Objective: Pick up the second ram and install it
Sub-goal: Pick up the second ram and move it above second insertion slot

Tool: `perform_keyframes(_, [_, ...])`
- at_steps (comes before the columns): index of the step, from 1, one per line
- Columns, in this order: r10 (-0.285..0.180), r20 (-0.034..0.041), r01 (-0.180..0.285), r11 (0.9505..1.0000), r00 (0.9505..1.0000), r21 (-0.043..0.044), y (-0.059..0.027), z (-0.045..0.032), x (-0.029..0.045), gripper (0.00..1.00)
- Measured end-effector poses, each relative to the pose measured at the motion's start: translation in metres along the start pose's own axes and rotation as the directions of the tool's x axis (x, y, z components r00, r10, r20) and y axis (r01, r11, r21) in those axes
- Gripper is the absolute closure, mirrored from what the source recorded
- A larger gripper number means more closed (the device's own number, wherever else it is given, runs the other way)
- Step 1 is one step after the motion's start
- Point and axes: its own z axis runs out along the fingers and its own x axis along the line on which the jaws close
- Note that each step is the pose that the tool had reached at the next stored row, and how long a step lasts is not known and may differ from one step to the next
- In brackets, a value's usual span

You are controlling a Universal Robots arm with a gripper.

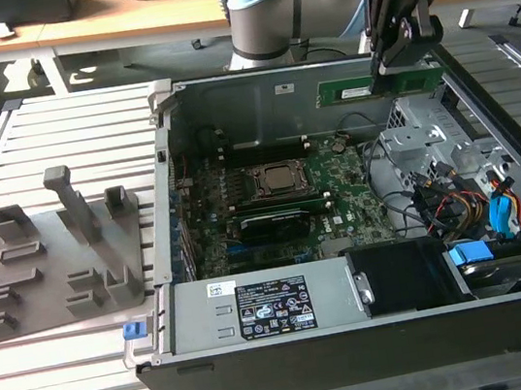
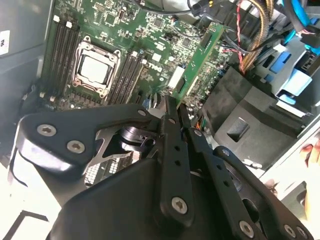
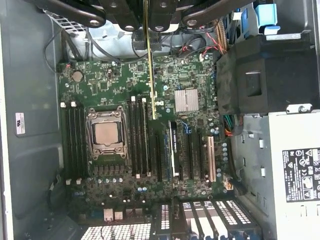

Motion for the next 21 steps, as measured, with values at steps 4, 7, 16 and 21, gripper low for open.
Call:
perform_keyframes(4, [0.0, 0.0, 0.0, 1.0, 1.0, 0.0, 0.0017, 0.0044, -0.0107, 0.86])
perform_keyframes(7, [0.0, 0.0, 0.0, 1.0, 1.0, 0.0, 0.0021, 0.0101, -0.0157, 0.86])
perform_keyframes(16, [0.0, 0.0001, 0.0, 1.0, 1.0, 0.0, 0.0046, 0.0241, -0.0278, 0.86])
perform_keyframes(21, [0.0, 0.0, 0.0, 1.0, 1.0, 0.0, 0.0071, 0.0292, -0.036, 0.86])
